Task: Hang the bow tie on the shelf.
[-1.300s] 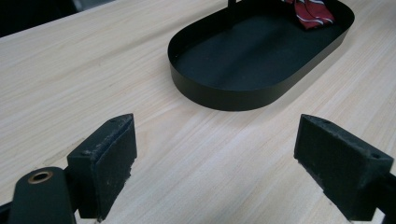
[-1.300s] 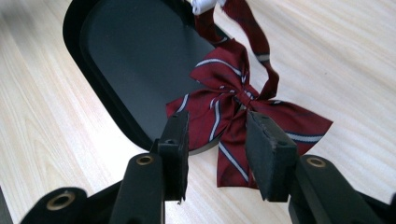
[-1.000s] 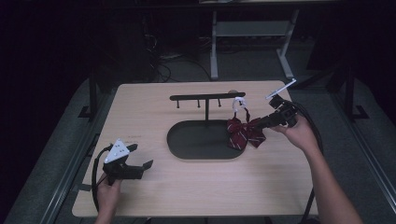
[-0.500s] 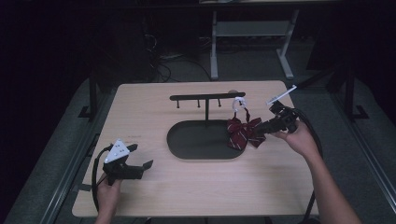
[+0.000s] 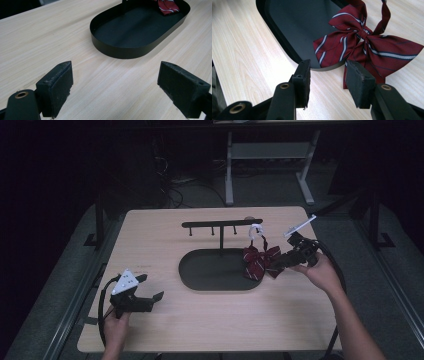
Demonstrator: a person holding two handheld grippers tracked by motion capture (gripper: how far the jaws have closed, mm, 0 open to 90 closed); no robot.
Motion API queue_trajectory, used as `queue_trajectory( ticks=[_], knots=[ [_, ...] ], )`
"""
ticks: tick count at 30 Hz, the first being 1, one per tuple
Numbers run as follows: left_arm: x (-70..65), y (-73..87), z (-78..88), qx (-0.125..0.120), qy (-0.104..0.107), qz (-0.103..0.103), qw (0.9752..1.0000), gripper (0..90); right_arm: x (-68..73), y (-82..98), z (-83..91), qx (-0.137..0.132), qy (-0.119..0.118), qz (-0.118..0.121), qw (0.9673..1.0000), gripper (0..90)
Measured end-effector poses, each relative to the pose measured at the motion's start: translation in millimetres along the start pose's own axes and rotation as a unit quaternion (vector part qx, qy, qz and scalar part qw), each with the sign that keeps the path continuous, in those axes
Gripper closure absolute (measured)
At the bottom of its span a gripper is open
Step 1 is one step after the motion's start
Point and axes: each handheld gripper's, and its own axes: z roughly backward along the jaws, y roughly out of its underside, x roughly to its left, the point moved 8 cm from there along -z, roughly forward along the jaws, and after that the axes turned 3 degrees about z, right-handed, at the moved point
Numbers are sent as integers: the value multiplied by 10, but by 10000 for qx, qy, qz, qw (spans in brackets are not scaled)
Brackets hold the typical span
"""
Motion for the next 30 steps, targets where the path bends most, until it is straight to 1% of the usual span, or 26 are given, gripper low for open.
queue_trajectory(
  ticks=[7,9,12,13,19,20,23,24,30],
  knots=[
    [0,4,-3,7,1,-3,10000,130,27,96,-48,36,-112,-30,9999,542],
    [2,3,-4,-1,-5,0,10000,130,33,122,-53,98,-101,-15,9999,540],
    [4,3,-2,8,-4,7,10000,130,54,137,-46,99,-109,11,9999,538],
    [3,3,0,5,-7,11,10000,130,57,141,-45,48,-81,43,9999,539],
    [9,1,2,-8,-16,-13,10000,130,89,264,-109,58,-181,10,9998,540],
    [5,4,4,17,-13,4,10000,130,89,287,-119,76,-192,-15,9998,540],
    [0,1,3,-21,-16,20,10000,130,80,344,-147,61,-240,-60,9997,538],
    [-2,0,0,-31,-14,47,10000,130,70,366,-151,91,-222,-75,9997,538],
    [7,6,3,22,-15,-37,10000,129,68,466,-168,46,-251,-148,9996,534]
  ],
)
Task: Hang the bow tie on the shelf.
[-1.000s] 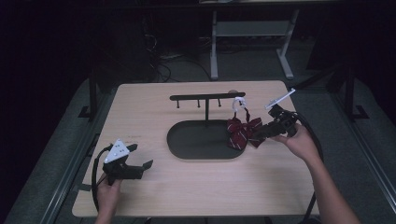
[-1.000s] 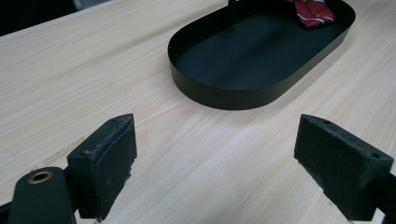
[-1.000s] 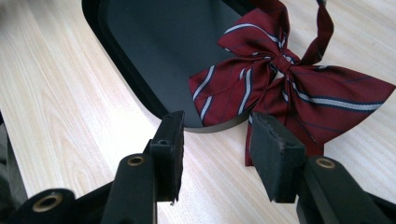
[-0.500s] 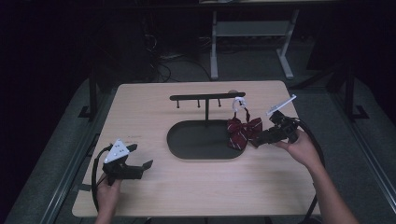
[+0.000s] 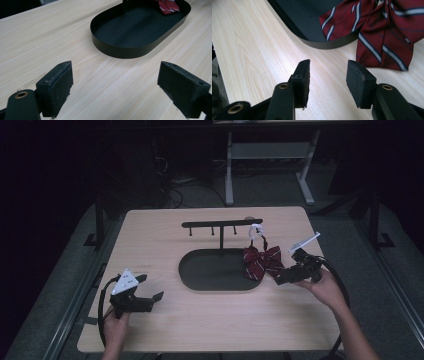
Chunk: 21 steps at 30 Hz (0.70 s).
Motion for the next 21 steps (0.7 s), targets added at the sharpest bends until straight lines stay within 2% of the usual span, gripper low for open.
queue_trajectory(
  ticks=[21],
  knots=[
    [-3,3,-6,16,-2,-2,10000,130,35,367,-56,-56,47,-109,9999,507]
  ],
)
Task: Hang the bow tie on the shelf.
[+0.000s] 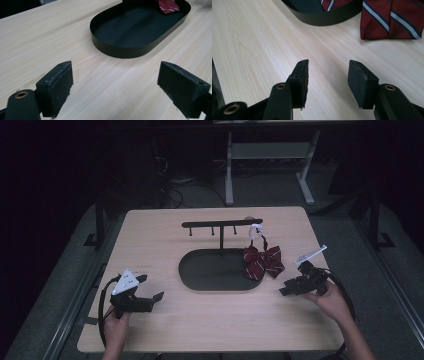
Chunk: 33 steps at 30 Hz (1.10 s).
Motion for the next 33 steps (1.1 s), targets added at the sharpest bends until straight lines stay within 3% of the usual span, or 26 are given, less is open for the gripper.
queue_trajectory(
  ticks=[12,33],
  knots=[
    [-11,0,-12,-18,5,48,10000,130,86,153,20,-130,54,20,9999,476],
    [-46,16,-41,47,83,-40,9999,130,265,370,68,-403,52,15,9992,442]
  ],
)
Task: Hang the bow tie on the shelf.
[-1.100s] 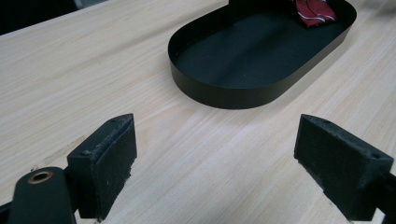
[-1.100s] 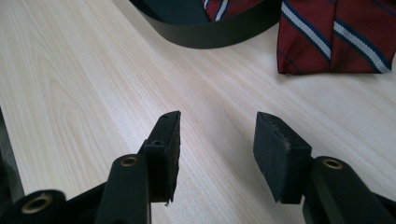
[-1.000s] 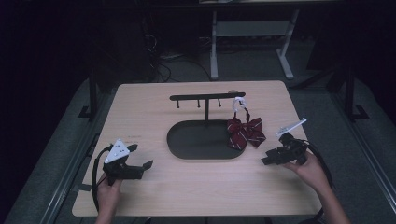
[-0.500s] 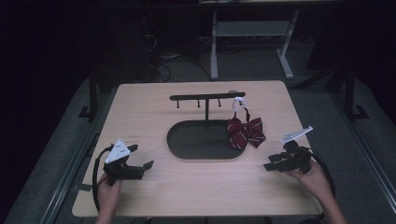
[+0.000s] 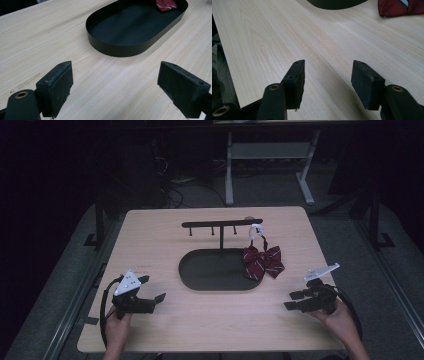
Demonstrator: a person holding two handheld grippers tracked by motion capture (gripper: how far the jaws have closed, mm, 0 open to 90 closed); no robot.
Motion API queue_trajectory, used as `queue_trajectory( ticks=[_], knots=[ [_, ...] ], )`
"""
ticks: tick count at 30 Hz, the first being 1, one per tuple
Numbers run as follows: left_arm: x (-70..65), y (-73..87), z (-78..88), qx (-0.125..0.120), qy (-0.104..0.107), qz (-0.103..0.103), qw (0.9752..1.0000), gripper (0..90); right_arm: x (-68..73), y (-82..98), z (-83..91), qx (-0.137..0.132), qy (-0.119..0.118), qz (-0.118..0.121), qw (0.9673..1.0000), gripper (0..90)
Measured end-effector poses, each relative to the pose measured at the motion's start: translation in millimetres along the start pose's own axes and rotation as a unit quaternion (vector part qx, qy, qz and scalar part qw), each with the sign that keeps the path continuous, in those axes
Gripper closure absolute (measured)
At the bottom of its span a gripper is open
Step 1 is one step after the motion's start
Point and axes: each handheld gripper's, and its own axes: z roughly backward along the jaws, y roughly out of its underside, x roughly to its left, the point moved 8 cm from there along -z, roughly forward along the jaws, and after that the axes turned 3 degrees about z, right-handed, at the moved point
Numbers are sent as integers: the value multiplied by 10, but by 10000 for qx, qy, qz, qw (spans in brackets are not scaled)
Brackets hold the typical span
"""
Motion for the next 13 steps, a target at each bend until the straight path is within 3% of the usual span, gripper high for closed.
queue_trajectory(
  ticks=[13],
  knots=[
    [4,-3,-6,16,-11,-18,10000,130,92,68,60,-164,30,32,9999,418]
  ],
)
